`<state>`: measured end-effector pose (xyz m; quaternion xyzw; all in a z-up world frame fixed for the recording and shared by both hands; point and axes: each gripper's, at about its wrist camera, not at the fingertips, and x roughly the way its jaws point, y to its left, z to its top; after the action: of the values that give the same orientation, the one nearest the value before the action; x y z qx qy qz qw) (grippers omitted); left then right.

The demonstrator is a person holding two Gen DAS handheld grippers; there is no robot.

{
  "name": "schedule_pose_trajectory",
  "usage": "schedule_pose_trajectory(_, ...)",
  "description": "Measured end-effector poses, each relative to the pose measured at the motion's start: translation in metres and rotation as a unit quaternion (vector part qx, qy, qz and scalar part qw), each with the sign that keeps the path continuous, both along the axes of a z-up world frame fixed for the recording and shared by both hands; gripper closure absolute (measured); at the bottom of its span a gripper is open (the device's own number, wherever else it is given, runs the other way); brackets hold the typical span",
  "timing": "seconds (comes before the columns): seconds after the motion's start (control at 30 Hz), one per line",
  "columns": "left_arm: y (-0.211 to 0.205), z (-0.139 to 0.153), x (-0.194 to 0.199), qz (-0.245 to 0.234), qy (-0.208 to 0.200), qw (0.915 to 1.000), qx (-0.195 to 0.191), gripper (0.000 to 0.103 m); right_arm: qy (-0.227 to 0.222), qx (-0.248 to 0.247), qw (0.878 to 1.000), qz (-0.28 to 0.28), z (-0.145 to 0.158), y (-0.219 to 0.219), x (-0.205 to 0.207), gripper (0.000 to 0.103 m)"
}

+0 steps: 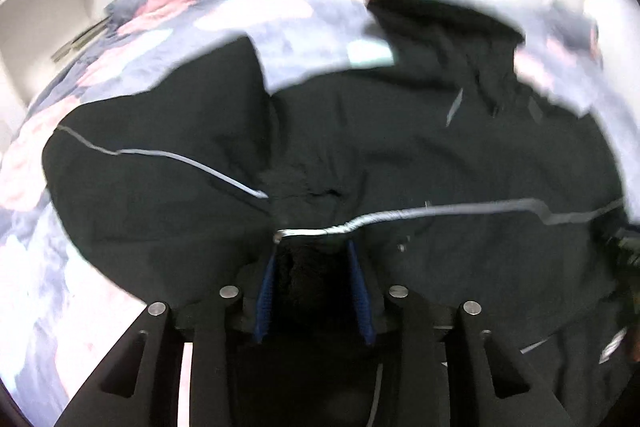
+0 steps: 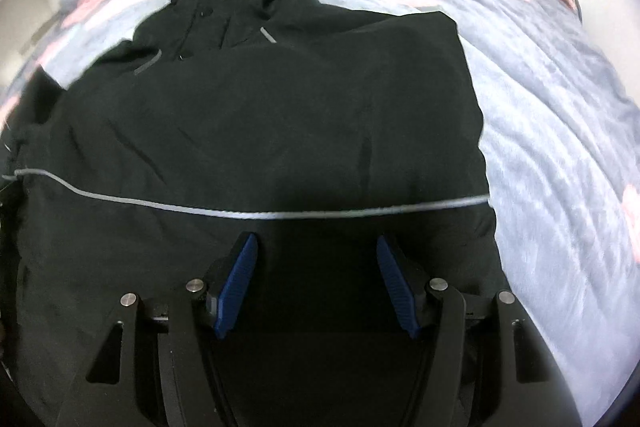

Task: Fold large clothes
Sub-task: 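Fold the held sleeve across the jacket body toward the left gripper, then grasp the other sleeve cuff with the left gripper and lift it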

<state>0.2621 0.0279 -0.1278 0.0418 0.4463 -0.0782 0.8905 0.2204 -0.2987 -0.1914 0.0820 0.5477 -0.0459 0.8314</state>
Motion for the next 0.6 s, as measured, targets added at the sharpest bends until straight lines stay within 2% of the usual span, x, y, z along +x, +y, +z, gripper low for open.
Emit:
schedule_pose_trajectory(0.07,0.008,0.022,-0.010,0.014,-0.034,0.9993,-0.008,0.051,-0.010,0.030,1.000,-0.004,0.009,0.001,-0.007,0.038)
schedule_pose_trajectory(0.13,0.009,0.042,-0.019,0.004,-0.056,0.9982,-0.021,0.050,-0.024,0.061,0.998,0.002,0.022,0.012,-0.013,0.038)
schedule_pose_trajectory(0.2,0.000,0.055,-0.025,-0.033,-0.049,0.9959,-0.068,0.049,-0.033,0.066,0.997,0.016,0.030,0.032,-0.016,0.039)
schedule_pose_trajectory(0.3,-0.023,0.044,-0.023,-0.089,-0.004,0.9894,-0.114,0.049,-0.027,0.045,0.998,0.033,0.022,0.063,-0.015,0.039)
schedule_pose_trajectory(0.33,-0.033,0.032,-0.020,-0.100,0.015,0.9884,-0.113,0.049,-0.020,0.039,0.998,0.037,0.015,0.070,-0.014,0.039)
schedule_pose_trajectory(0.37,-0.044,0.016,-0.016,-0.102,0.034,0.9895,-0.096,0.049,-0.015,0.029,0.999,0.037,0.006,0.076,-0.015,0.039)
schedule_pose_trajectory(0.47,-0.057,-0.038,0.001,-0.079,0.090,0.9916,-0.049,0.049,-0.040,-0.016,0.998,0.049,-0.004,0.088,-0.021,0.034)
schedule_pose_trajectory(0.6,-0.064,-0.044,-0.003,-0.081,0.069,0.9941,-0.022,0.049,-0.064,-0.043,0.996,0.051,-0.010,0.097,-0.025,0.031)
